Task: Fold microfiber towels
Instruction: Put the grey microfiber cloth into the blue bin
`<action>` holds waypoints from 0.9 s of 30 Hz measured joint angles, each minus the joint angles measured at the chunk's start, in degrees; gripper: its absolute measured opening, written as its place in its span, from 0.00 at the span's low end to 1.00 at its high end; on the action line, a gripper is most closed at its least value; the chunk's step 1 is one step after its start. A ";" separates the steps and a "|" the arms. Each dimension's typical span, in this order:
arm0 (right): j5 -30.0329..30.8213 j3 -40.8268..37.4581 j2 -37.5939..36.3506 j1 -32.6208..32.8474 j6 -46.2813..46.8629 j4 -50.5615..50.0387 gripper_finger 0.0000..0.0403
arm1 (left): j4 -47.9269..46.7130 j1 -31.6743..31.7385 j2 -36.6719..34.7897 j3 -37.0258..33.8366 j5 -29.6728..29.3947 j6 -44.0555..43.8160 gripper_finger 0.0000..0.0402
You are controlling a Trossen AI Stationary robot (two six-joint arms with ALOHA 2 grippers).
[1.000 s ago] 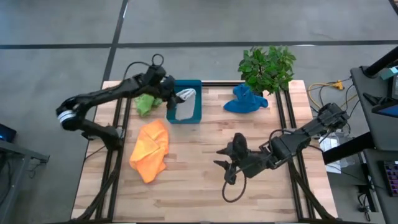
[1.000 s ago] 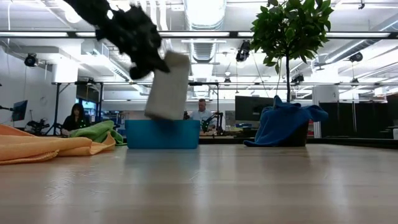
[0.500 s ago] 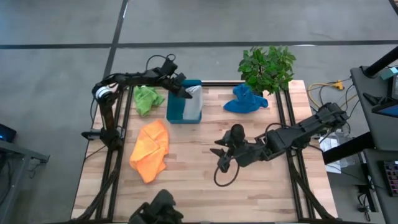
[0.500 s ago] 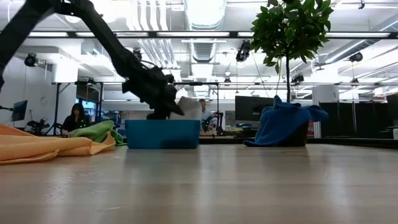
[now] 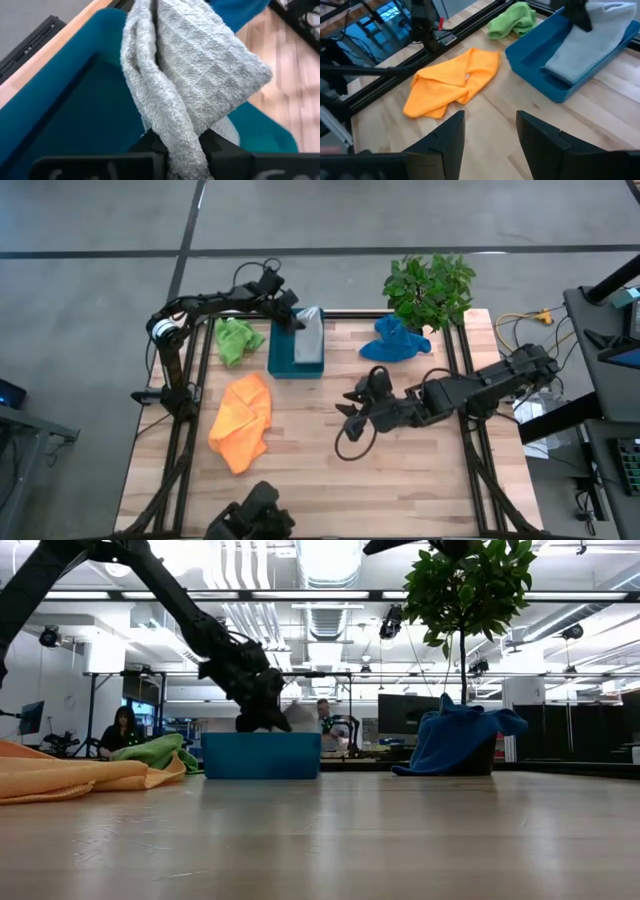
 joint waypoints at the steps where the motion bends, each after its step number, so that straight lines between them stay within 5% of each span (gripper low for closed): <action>1: 0.00 0.00 0.00 -0.27 -0.14 0.04 0.42 | -0.05 0.00 0.00 -0.17 -0.02 0.98 0.05; 6: -0.02 0.00 0.00 -0.77 -0.19 0.11 0.43 | -0.14 0.00 0.00 -0.08 -0.63 4.69 0.12; 13: -0.12 0.00 -0.02 -0.69 0.12 0.27 0.41 | -0.78 0.09 -0.07 2.83 -1.37 6.26 0.41; 18: -0.33 0.48 -0.04 -0.69 0.23 0.47 0.41 | -5.06 0.09 -0.77 6.11 -8.28 6.54 0.56; 23: -0.33 1.13 -0.11 -0.69 0.18 0.50 0.41 | -8.06 0.03 -2.96 8.05 -14.19 8.14 0.59; 27: -0.32 1.16 -0.11 -0.69 0.13 0.49 0.41 | -8.72 -1.65 -3.74 7.96 -17.56 11.26 0.49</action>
